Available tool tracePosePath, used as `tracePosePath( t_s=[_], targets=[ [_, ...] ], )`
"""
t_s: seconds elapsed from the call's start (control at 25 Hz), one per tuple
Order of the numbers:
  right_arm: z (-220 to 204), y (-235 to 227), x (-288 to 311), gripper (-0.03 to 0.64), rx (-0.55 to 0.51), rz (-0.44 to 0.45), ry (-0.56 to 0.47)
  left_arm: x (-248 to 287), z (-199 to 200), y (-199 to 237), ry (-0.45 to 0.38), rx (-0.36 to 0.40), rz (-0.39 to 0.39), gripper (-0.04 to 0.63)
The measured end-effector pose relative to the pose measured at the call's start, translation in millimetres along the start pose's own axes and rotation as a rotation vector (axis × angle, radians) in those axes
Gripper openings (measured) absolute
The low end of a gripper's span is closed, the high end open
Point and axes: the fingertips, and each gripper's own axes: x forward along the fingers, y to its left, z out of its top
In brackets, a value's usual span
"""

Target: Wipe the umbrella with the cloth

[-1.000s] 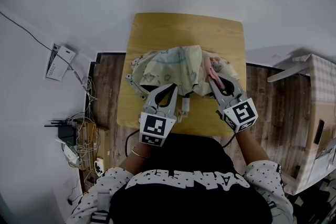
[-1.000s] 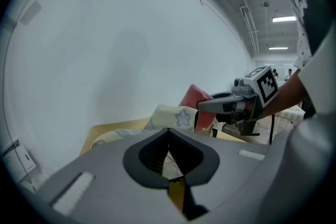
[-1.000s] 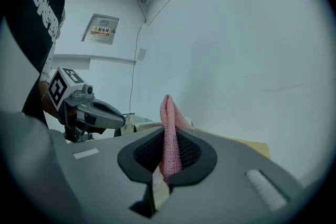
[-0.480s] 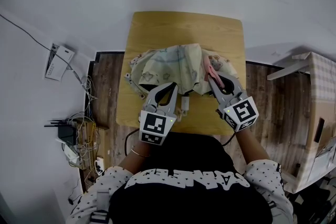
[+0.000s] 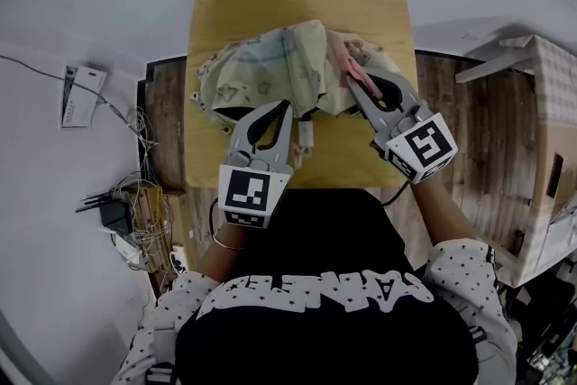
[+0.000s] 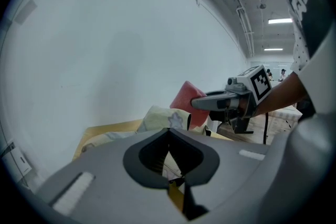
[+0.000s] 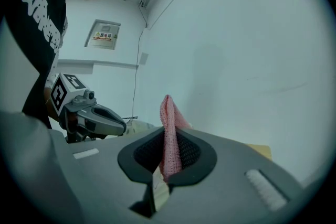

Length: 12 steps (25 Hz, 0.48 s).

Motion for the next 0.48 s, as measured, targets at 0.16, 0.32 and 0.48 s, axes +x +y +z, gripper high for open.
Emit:
tracePosePath(
  t_s=[0.16,0.32,0.48],
  targets=[
    [3,1,-5,0.031,-0.007,0.028,-0.003,-3,-7,-1,0.013,-0.034,-0.003,-0.002],
    [11,0,-10,0.031,-0.03,0.062,-0.006,-4,-6,0,0.015,-0.045,0.001,-0.002],
    [24,-6,-19,0.031,-0.045,0.09,-0.015,-3,-8,-6,0.02,-0.045,-0.01,-0.002]
  ],
)
